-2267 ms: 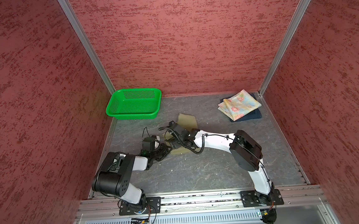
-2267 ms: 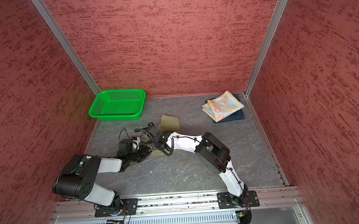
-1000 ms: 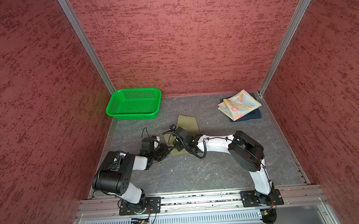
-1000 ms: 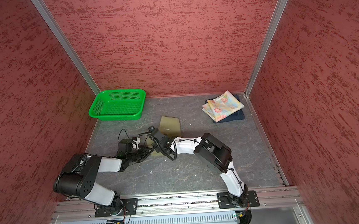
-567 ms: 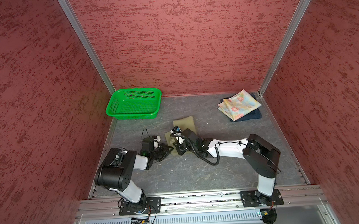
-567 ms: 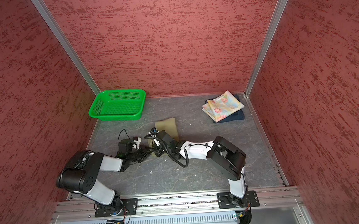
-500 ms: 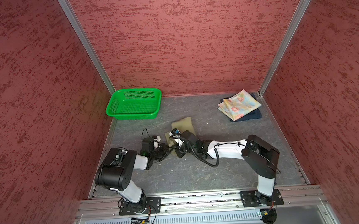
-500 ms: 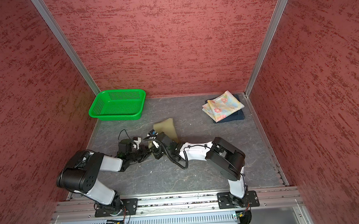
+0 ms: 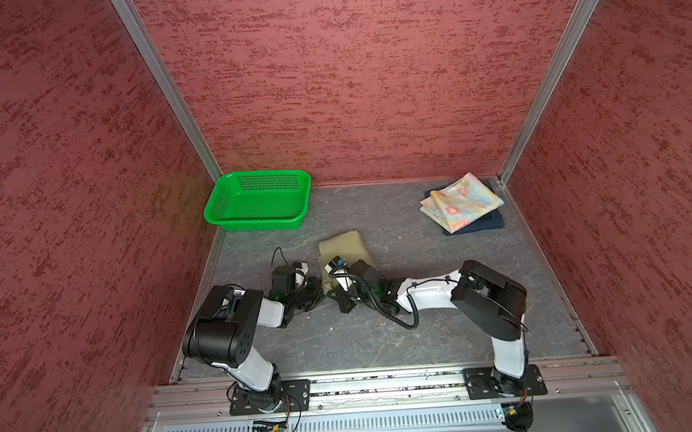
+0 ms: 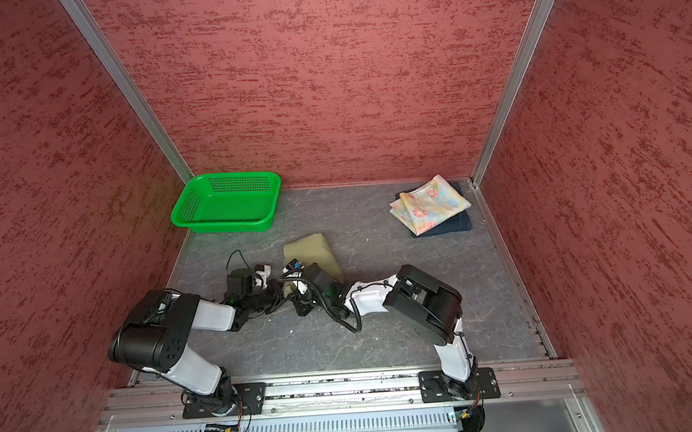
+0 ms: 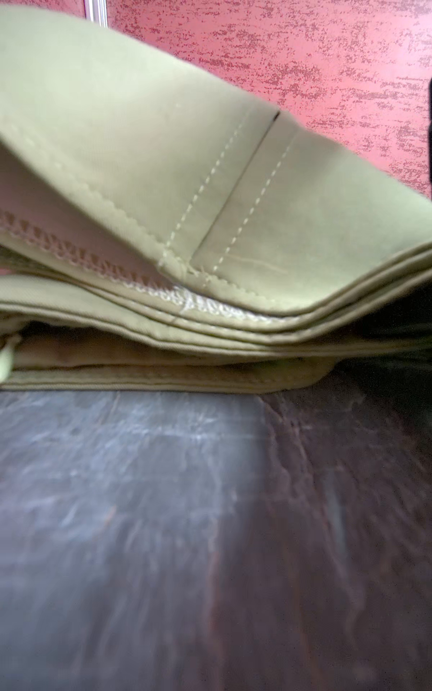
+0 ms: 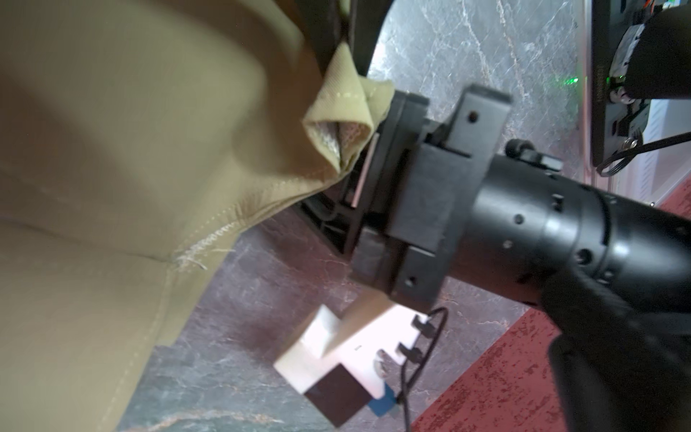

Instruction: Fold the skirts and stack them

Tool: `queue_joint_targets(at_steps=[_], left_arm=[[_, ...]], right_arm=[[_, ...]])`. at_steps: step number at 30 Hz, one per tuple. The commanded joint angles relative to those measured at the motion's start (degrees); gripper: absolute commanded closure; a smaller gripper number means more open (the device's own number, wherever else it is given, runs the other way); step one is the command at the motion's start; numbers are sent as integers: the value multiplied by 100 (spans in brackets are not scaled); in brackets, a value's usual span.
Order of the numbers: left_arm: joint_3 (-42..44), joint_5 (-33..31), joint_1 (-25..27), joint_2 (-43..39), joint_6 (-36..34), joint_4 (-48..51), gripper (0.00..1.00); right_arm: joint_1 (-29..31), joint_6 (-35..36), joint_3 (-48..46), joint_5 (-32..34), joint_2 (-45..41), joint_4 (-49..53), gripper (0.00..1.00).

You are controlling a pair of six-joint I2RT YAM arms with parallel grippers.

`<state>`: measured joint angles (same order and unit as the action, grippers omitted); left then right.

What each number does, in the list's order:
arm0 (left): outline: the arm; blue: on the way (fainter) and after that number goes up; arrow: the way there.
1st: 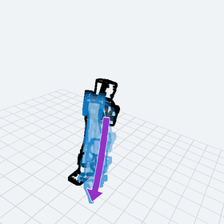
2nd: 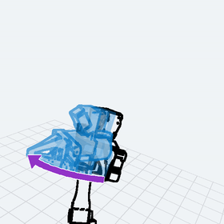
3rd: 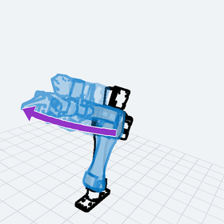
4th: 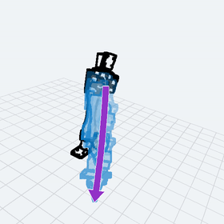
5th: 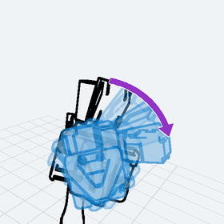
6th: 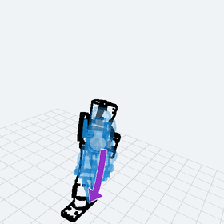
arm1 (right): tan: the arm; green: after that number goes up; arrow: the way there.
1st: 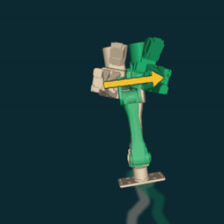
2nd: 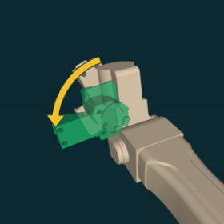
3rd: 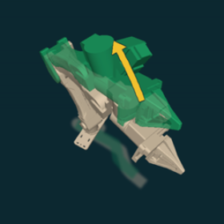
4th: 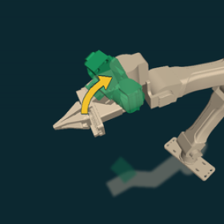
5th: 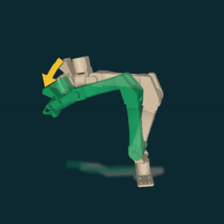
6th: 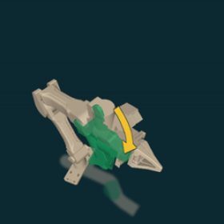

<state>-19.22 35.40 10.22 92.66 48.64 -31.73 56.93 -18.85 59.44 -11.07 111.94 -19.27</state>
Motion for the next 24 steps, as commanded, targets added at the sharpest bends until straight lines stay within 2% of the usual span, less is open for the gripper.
queue_joint_targets(at_steps=[1,3,8,10,13,16,20,24], left_arm=[[208,-290,-35,112,-48,899,87],[217,-281,-64,16,-57,980,87],[226,-249,-180,-329,-83,1261,83],[209,-219,-259,-500,-92,1429,74],[140,-159,-399,-825,-140,1768,52],[81,-181,-560,-1222,-204,2233,40],[-29,-182,-793,-1706,-262,2638,38],[-325,-209,-877,-1801,-373,2856,39]], right_arm=[[-4,-162,-104,46,120,-97,86],[-58,-188,-127,12,63,-170,79],[-142,-233,-98,-143,105,-218,85],[-155,-254,-115,-199,150,-281,86],[-155,-307,-171,-218,189,-390,86],[-164,-303,-211,-259,234,-436,86],[-178,-303,-255,-316,296,-516,86],[-173,-342,-310,-371,352,-618,86]])
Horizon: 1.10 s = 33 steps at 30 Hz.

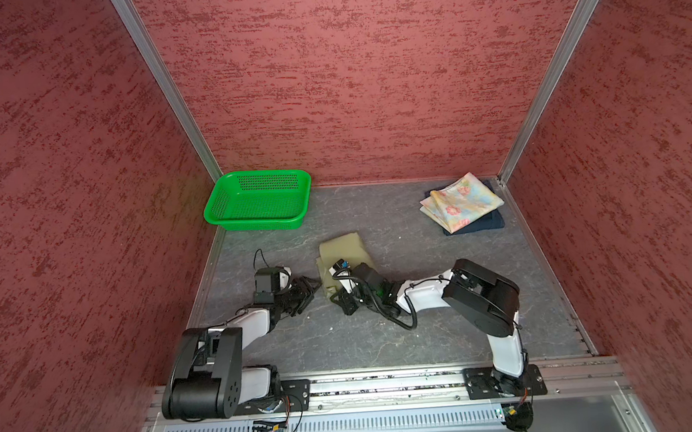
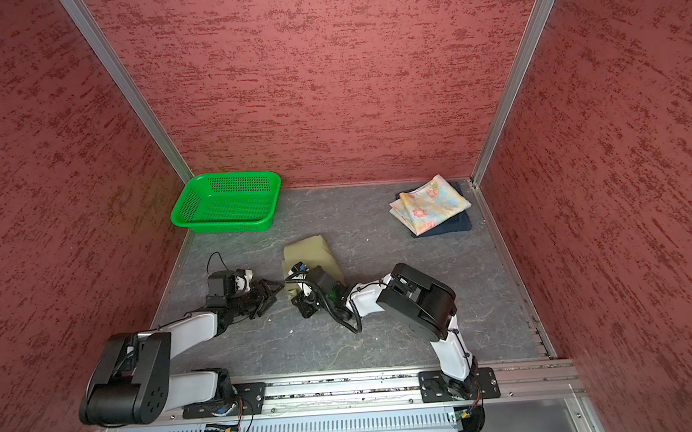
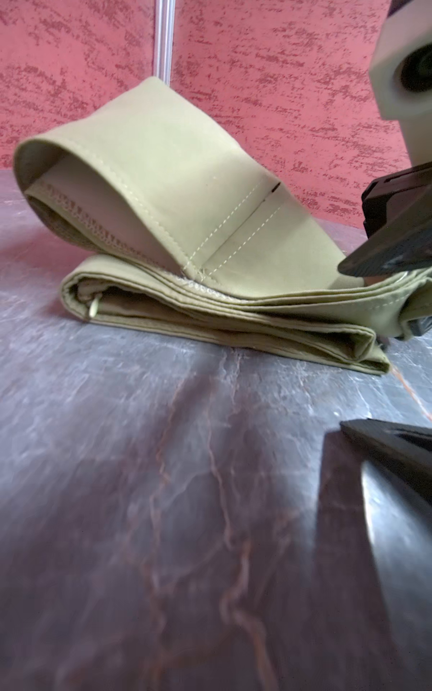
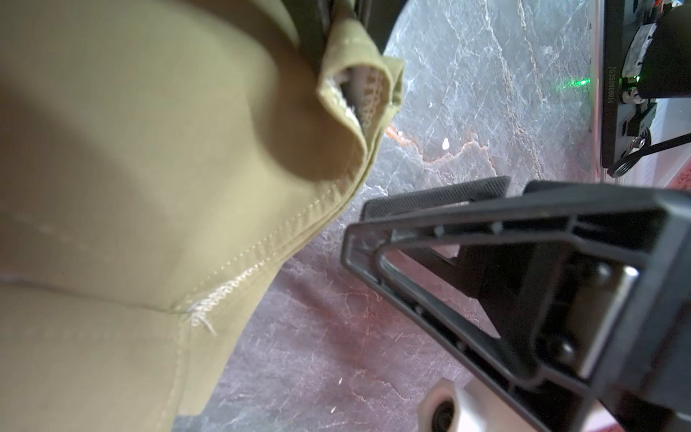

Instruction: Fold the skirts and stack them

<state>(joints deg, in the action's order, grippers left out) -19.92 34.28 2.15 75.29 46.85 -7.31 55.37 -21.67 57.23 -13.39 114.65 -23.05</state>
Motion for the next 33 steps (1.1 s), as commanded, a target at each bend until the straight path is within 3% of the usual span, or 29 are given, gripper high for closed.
queue_joint_targets(at_steps=[1,7,19,33], left_arm=[[-325,-85,-80,-21,-203,415,39],[-813,39,-39,458,-214,250,43],[-1355,276,188,680,-45,-145,70],[-1507,352,831,1820,288,-1296,77]], right_arm=[[-18,-73,-126,-144,84,-288,86],[-18,-152,-267,-173,105,-475,86],[-17,-175,-241,-120,149,-456,85],[-27,-209,-248,-59,145,-438,85]])
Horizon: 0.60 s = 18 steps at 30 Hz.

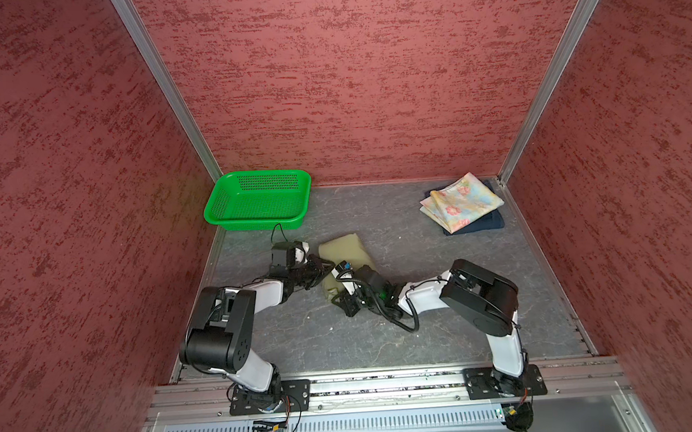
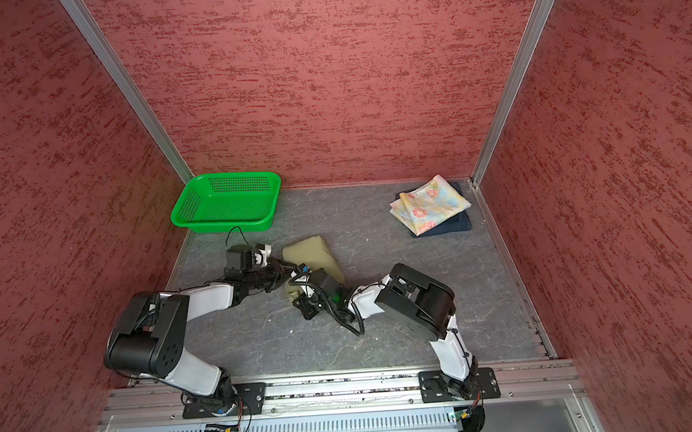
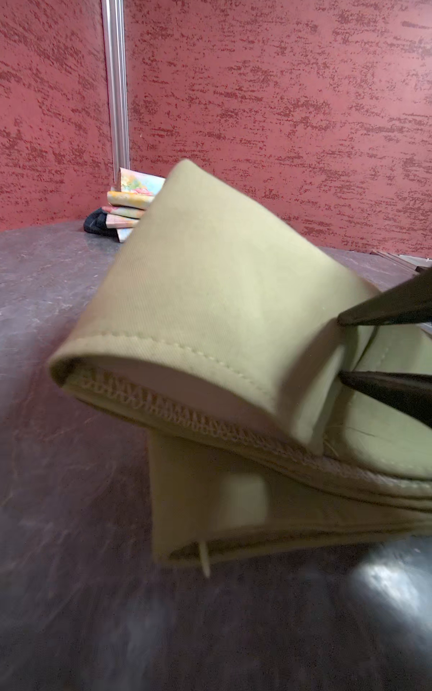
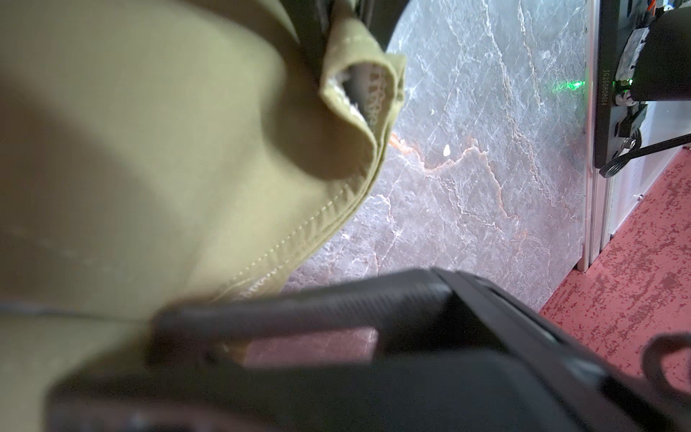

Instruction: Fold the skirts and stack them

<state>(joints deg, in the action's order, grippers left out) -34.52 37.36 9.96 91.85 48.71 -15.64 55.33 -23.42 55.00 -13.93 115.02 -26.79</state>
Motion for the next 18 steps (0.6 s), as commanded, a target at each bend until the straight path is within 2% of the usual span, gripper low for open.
queue_joint_targets(at_steps=[1,6,9,14,18], left_arm=[[-42,45,59,257,121,-523,77],[5,-253,-32,485,-76,-237,79],[16,-450,-114,619,-238,34,79],[48,-481,-187,849,-369,50,80],[80,-502,-203,976,-441,21,81]], right_arm=[[-22,-31,-22,5,102,-61,85],[-18,-70,-38,41,60,-20,84],[-22,-83,-52,95,5,13,79],[-80,-170,-134,332,-360,244,56],[-416,-245,-447,440,-1044,341,36]])
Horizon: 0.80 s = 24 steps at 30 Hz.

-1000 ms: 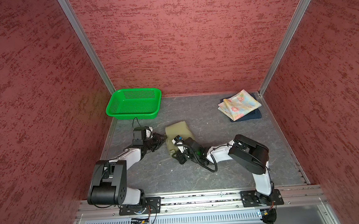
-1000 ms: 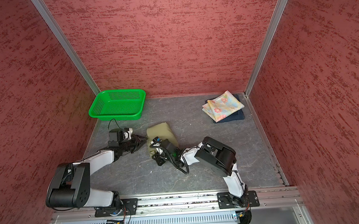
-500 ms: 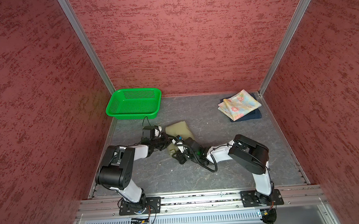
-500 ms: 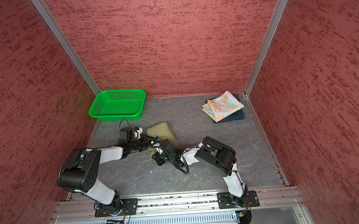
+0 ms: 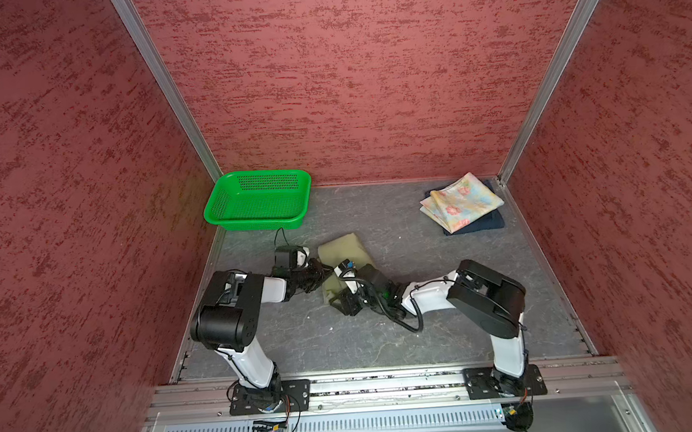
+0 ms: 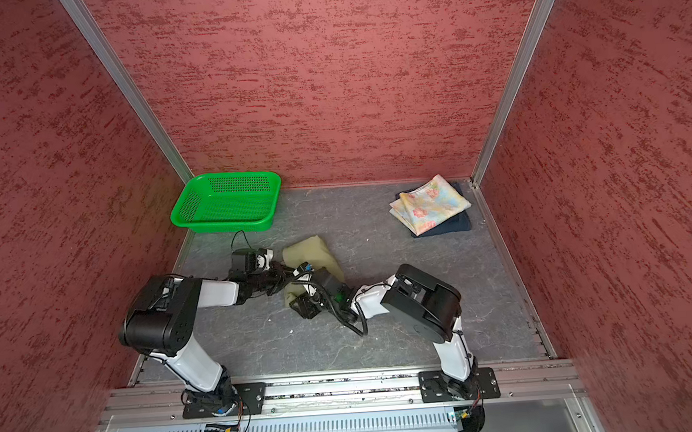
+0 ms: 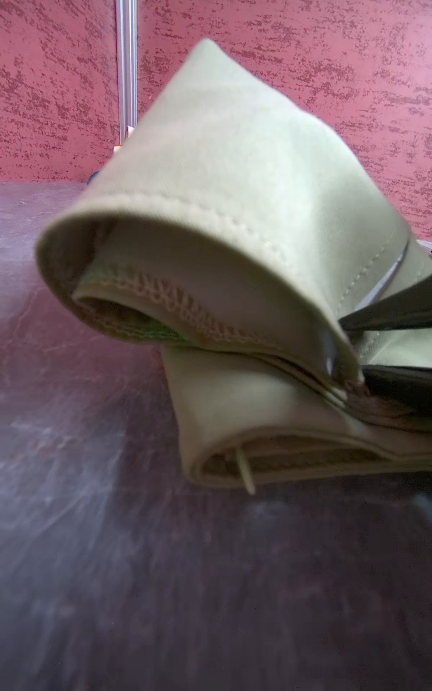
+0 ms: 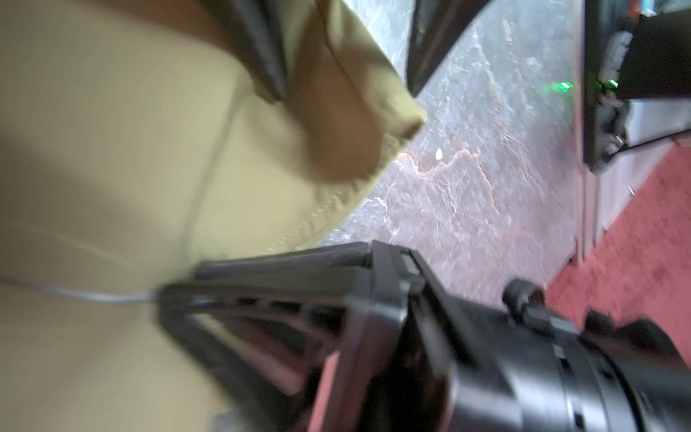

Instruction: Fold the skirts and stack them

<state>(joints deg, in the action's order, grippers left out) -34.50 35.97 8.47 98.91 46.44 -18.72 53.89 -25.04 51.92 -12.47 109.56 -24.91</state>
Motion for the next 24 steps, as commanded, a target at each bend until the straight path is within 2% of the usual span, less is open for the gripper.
queue_joint_targets(at_steps=[1,7,13,19,24], left_arm=[[91,-352,-49,301,-209,301,81],[164,-347,-52,373,-249,257,82],[231,-359,-56,358,-275,255,82],[273,-349,-47,245,-273,353,82],[288,-343,-56,164,-331,475,82]], right_arm=[[-378,-117,-186,254,-692,215,34],[-1256,-572,26,-495,-1131,313,23],[-1565,-752,1524,-841,-309,1215,24],[-1658,-1389,1989,-1358,589,525,25],[-1930,-1720,1924,-1164,1022,62,25]])
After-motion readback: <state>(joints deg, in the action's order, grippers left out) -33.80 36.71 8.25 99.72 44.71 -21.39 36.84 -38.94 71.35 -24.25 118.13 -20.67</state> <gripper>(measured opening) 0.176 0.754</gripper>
